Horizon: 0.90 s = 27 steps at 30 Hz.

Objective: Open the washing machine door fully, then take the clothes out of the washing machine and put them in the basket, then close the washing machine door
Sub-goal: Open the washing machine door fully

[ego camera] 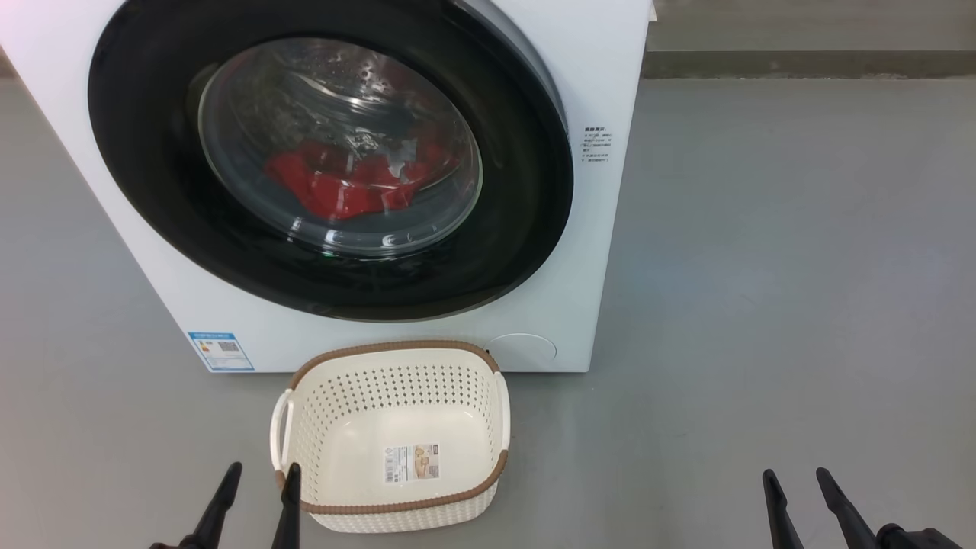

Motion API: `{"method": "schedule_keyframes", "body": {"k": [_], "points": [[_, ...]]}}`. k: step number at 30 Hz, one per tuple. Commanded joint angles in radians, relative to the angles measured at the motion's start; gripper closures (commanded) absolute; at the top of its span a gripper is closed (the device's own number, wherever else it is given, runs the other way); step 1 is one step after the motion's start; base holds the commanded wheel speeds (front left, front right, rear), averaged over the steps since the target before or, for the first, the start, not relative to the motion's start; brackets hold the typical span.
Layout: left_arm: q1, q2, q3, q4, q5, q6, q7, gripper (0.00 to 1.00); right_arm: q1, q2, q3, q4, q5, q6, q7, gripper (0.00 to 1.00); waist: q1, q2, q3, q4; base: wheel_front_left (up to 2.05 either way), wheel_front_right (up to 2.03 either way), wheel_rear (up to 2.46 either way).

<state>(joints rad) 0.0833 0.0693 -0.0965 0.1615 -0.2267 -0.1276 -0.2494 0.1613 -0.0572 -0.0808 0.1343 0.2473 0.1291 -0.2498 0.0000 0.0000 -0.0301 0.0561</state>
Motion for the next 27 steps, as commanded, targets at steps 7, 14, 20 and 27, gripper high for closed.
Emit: {"method": "schedule_keyframes", "body": {"k": [7, 14, 20, 27], "points": [[-0.017, 0.013, 0.042, 0.000, -0.044, -0.003, -0.012, 0.00, -0.003, -0.002, -0.001, -0.031, -0.006, 0.002, -0.012, 0.00, 0.0000, 0.0000, 0.000, -0.003, 0.00, 0.00, 0.00], [-0.023, 0.014, 0.043, 0.010, -0.064, -0.003, -0.012, 0.00, -0.001, 0.001, -0.002, -0.029, -0.007, 0.002, -0.012, 0.00, 0.0000, 0.0000, 0.001, -0.005, 0.00, 0.00, 0.00], [-0.026, 0.015, 0.040, 0.010, -0.071, -0.003, -0.012, 0.00, -0.006, 0.003, 0.000, -0.026, -0.007, 0.002, -0.012, 0.00, 0.0000, 0.0000, 0.002, -0.004, 0.00, 0.00, 0.00], [-0.031, 0.013, 0.037, 0.008, -0.077, -0.003, -0.012, 0.00, -0.018, 0.005, 0.005, -0.027, 0.026, 0.002, -0.012, 1.00, 0.0000, 0.0000, 0.005, 0.001, 0.00, 0.00, 0.00]]}}
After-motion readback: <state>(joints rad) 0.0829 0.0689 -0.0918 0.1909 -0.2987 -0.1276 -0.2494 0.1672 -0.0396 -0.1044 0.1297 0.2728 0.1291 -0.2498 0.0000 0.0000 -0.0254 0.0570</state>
